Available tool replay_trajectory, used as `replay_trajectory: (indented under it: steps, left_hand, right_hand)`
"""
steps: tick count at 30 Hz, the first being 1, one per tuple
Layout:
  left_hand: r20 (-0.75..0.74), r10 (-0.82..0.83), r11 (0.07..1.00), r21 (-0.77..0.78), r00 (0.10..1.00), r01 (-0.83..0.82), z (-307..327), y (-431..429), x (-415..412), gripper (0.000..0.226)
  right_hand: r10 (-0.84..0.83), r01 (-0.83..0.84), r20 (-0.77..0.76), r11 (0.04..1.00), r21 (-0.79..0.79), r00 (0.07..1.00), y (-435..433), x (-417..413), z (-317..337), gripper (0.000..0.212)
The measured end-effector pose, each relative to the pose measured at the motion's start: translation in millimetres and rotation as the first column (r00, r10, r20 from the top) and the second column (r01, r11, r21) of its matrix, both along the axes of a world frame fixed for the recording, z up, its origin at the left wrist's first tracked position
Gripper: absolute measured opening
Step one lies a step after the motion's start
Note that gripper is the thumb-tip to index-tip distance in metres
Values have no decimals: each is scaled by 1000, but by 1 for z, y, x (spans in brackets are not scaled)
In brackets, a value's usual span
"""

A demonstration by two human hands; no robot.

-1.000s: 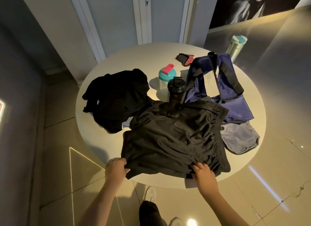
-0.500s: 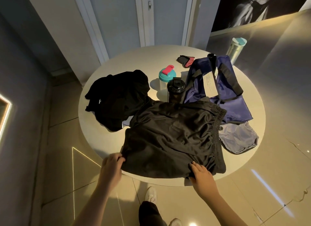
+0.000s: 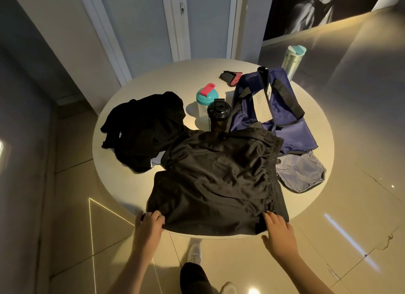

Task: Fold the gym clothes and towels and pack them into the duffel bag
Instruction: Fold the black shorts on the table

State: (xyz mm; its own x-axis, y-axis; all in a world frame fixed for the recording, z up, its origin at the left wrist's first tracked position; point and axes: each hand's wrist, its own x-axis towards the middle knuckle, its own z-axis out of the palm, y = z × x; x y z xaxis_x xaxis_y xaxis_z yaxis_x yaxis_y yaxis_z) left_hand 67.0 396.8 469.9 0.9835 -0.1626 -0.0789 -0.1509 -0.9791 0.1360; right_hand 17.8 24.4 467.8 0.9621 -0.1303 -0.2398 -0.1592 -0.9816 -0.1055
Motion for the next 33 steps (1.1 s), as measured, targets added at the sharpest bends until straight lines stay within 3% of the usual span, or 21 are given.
replay_trajectory:
  steps: [3, 6, 10, 12, 13, 14, 17, 20, 24, 33]
  left_hand:
    - [11, 62, 996, -66, 998, -61, 7, -1, 4, 28]
    - [24, 49, 999, -24, 999, -48, 18, 3, 16, 19]
    - [73, -153, 988, -3, 985, 154, 32, 13, 35, 28]
    - [88, -229, 971, -44, 969, 233, 34, 17, 45, 18]
    - [48, -245, 968, -52, 968, 247, 37, 19, 50, 14]
    - [7, -247, 966, -73, 969, 246, 40, 21, 55, 26]
    - [-169, -14, 990, -140, 986, -10, 58, 22, 69, 26]
    - [-294, -26, 983, -181, 955, -29, 75, 12, 83, 27]
    - [-209, 27, 990, -130, 978, -55, 87, 6, 111, 20]
    - [42, 29, 998, -52, 999, -26, 103, -20, 200, 28]
  right_hand:
    - [15, -12, 87, 999, -31, 996, -6, 4, 4, 64]
    - [-6, 13, 121, 998, -58, 993, -13, 9, 5, 55]
    - [-13, 15, 14, 993, -118, 1000, -17, 15, 9, 38]
    - [-29, 31, 17, 994, -104, 999, -21, 21, 15, 25]
    - [-26, 27, 19, 994, -109, 999, -23, 25, 18, 25]
    - [-18, 21, 25, 994, -110, 1000, -23, 28, 23, 26]
    - [-64, 66, 43, 997, -43, 997, -25, 38, 39, 22]
    - [-177, 160, 105, 976, 149, 979, -33, 50, 48, 13]
    - [-337, 247, 169, 881, 404, 926, -36, 75, 64, 5]
    - [-392, 217, 312, 855, 472, 865, -44, 153, 97, 19]
